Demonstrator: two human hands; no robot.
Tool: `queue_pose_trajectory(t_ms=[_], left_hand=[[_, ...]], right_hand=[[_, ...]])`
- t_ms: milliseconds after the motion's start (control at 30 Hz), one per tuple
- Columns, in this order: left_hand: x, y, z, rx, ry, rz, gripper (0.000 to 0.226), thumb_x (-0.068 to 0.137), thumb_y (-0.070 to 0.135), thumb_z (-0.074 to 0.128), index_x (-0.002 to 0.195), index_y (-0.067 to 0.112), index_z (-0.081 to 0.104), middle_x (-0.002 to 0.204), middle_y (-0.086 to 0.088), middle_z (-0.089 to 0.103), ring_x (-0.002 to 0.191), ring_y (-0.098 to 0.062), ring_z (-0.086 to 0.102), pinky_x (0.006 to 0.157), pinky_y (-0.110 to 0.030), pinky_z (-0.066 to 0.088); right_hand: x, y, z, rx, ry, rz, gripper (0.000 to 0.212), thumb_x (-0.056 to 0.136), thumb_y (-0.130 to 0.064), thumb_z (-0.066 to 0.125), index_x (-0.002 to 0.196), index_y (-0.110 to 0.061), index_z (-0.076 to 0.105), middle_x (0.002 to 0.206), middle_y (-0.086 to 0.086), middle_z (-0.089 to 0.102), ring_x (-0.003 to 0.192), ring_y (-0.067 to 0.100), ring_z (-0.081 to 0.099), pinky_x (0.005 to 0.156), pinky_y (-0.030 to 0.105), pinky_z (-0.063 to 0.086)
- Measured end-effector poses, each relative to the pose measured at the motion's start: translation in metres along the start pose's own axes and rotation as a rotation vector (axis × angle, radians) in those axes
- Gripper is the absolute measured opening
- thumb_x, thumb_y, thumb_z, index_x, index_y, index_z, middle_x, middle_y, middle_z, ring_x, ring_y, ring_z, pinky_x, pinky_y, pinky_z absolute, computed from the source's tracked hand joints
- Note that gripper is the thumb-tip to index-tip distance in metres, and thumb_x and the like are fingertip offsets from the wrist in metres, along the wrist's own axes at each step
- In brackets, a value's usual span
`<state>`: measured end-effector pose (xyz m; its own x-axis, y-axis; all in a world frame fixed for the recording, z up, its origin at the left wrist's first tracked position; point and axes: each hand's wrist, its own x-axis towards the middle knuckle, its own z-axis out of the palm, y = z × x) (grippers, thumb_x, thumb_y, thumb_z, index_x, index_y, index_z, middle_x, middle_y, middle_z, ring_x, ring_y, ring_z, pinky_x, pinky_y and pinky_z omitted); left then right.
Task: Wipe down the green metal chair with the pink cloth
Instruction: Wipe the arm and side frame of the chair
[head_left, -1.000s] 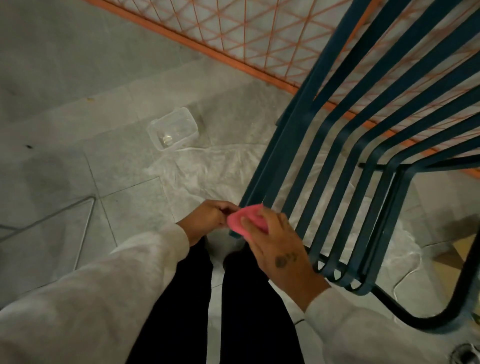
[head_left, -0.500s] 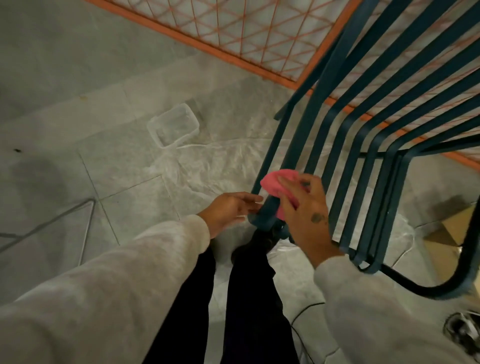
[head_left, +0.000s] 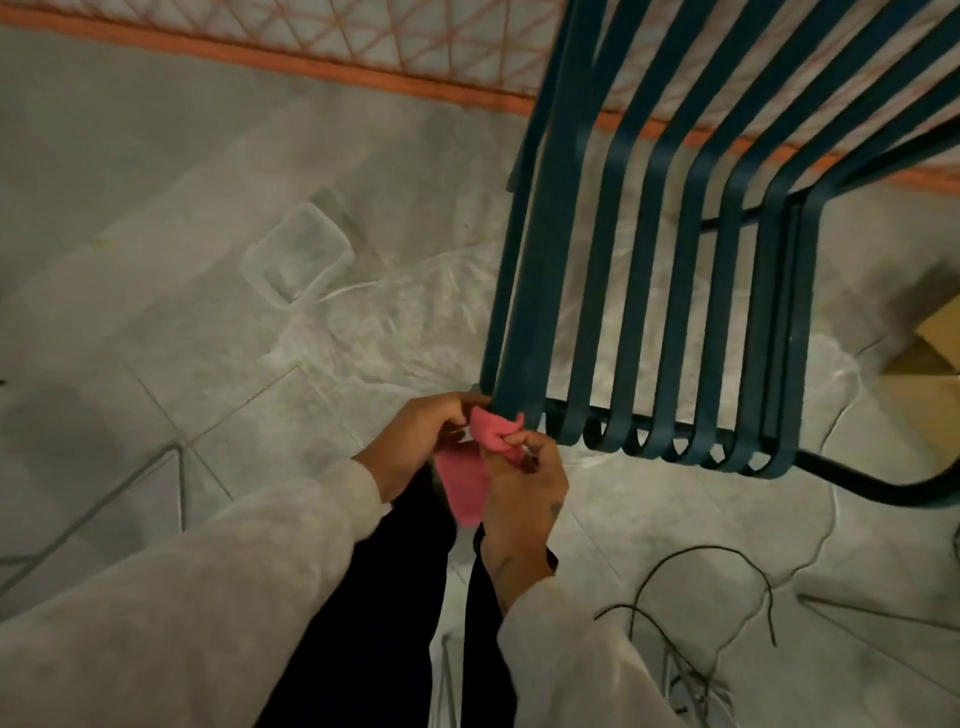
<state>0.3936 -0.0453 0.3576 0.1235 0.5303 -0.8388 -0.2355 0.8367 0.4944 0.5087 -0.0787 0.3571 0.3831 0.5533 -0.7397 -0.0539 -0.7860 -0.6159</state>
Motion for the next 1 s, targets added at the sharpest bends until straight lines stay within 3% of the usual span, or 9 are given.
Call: queue_pose_trajectory(t_ms=[100,200,300,367,433,533,600,867,1000], left_hand=[[0.005,-0.002,-0.002,0.082,0.004,-0.023,0.042,0.084,0.01,0.043,0.118,0.01,0.069,0.124,-0.004,0.069,0.123,-0.02,0.058,0.114,-0.045,0.035],[0.008,0.003,0.0,0.138,0.018,-0.006,0.04,0.09,0.002,0.037,0.108,0.013,0.071,0.116,0.0,0.072,0.117,-0.013,0.062,0.111,-0.042,0.037],[0.01,0.008,0.006,0.164,0.057,-0.034,0.036,0.094,0.008,0.038,0.101,0.018,0.071,0.104,0.006,0.075,0.108,-0.008,0.065,0.106,-0.037,0.041],[0.012,0.009,0.011,0.178,0.114,-0.032,0.033,0.096,0.011,0.038,0.1,0.017,0.071,0.102,0.005,0.075,0.111,-0.014,0.065,0.105,-0.037,0.044],[0.011,0.012,0.019,0.176,0.137,-0.008,0.033,0.098,0.015,0.039,0.104,0.013,0.071,0.105,-0.001,0.075,0.11,-0.02,0.067,0.104,-0.04,0.047],[0.007,0.023,0.026,0.174,0.118,0.011,0.032,0.097,0.02,0.044,0.11,0.01,0.072,0.107,-0.003,0.075,0.105,-0.019,0.069,0.101,-0.042,0.05],[0.004,0.029,0.025,0.189,0.128,0.02,0.03,0.097,0.02,0.046,0.109,0.012,0.073,0.107,-0.001,0.075,0.105,-0.019,0.069,0.1,-0.043,0.05],[0.001,0.029,0.014,0.235,0.065,-0.011,0.03,0.099,0.026,0.047,0.117,0.014,0.068,0.113,-0.002,0.073,0.108,-0.017,0.069,0.102,-0.042,0.049],[-0.004,0.025,0.012,0.214,0.038,0.028,0.033,0.101,0.033,0.046,0.12,0.016,0.067,0.117,0.0,0.072,0.11,-0.016,0.068,0.1,-0.041,0.05]], right_hand=[[0.019,0.008,-0.001,0.107,-0.046,0.115,0.023,0.075,-0.008,0.083,0.081,-0.02,0.064,0.091,0.001,0.073,0.087,0.02,0.067,0.087,0.038,0.056],[0.044,0.014,-0.002,0.033,-0.087,0.18,0.018,0.079,-0.004,0.078,0.084,-0.016,0.065,0.085,-0.001,0.071,0.083,0.018,0.065,0.082,0.035,0.056],[0.061,0.009,-0.006,-0.113,-0.133,0.14,0.015,0.085,0.002,0.067,0.086,-0.012,0.066,0.083,0.002,0.07,0.081,0.014,0.065,0.075,0.023,0.054],[0.057,-0.003,-0.016,-0.09,-0.218,0.08,0.014,0.085,0.01,0.061,0.091,-0.002,0.066,0.077,0.002,0.069,0.069,0.0,0.065,0.065,0.01,0.049],[0.048,-0.013,-0.031,-0.066,-0.313,0.005,0.01,0.087,0.009,0.062,0.095,0.004,0.065,0.077,0.004,0.07,0.07,-0.005,0.065,0.068,0.006,0.047],[0.036,-0.026,-0.045,-0.014,-0.418,-0.054,0.008,0.088,-0.004,0.069,0.095,-0.007,0.07,0.093,-0.002,0.073,0.091,0.004,0.065,0.091,0.02,0.048],[0.031,-0.03,-0.047,0.038,-0.433,-0.041,0.009,0.088,-0.01,0.07,0.095,-0.016,0.071,0.1,-0.005,0.072,0.101,0.013,0.063,0.098,0.031,0.047],[0.054,-0.017,-0.035,-0.228,-0.421,-0.044,0.019,0.095,-0.01,0.06,0.095,-0.028,0.065,0.094,-0.02,0.063,0.092,0.0,0.054,0.092,0.027,0.039],[0.051,-0.029,-0.044,-0.103,-0.516,-0.152,0.013,0.092,-0.001,0.06,0.096,-0.013,0.065,0.093,-0.004,0.068,0.092,0.006,0.062,0.09,0.023,0.047]])
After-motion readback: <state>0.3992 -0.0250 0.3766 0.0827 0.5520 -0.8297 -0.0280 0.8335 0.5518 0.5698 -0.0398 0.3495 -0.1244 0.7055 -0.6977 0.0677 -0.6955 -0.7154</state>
